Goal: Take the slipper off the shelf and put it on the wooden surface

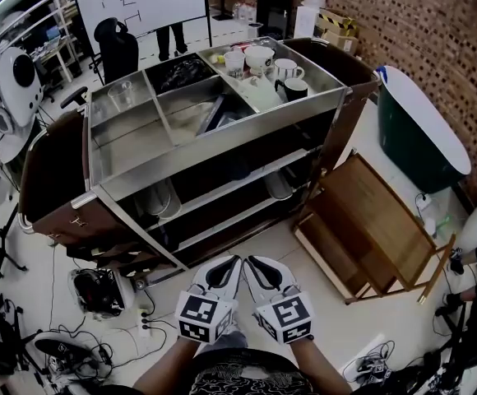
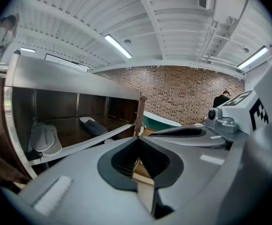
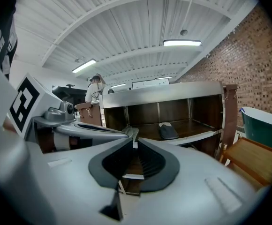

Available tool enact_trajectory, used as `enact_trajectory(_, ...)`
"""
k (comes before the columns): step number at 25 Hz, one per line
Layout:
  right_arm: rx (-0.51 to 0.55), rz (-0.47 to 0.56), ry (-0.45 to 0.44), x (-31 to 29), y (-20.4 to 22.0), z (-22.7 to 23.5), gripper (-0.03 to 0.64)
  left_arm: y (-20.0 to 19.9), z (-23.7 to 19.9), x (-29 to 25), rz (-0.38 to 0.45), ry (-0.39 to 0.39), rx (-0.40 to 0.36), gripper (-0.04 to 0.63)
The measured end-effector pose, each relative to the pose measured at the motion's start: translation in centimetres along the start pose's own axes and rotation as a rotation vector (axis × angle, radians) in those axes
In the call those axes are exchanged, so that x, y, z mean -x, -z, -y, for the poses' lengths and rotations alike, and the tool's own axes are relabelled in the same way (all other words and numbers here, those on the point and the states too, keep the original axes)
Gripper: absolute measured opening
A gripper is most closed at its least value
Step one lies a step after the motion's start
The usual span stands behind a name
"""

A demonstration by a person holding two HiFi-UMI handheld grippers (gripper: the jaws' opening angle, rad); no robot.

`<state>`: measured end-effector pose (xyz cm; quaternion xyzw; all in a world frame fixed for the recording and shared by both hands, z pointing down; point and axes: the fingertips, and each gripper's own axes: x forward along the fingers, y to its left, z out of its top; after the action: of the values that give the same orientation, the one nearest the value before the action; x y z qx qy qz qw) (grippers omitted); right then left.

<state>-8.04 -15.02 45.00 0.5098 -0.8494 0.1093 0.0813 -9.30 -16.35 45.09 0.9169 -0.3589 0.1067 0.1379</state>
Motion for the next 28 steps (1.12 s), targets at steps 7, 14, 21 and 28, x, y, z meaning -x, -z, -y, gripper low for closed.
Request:
enact_trajectory(7, 0.015, -0.022, 0.008, -4.6, -0.7, 0.4, 0.015, -1.0, -4.7, -1.3, 0.009, 0.013, 0.020, 0.005)
enact_trajectory(14, 0.016, -0.022, 0.034, -7.6, -1.3, 2.5, 0.026, -1.9, -6.6, -3.1, 0.019, 0.020, 0.025, 0.005)
enact_trajectory(21, 0.065, -0.011, 0.050, -11.2, -1.7, 6.4, 0.035, -1.9, -8.1, -6.3, 0.009, 0.000, 0.030, 0.005)
enact_trajectory(28, 0.067, -0.027, 0.003, -14.8, -2.0, 10.4, 0.045, -3.1, -10.4, -10.1, 0.015, -0.111, 0.053, 0.005)
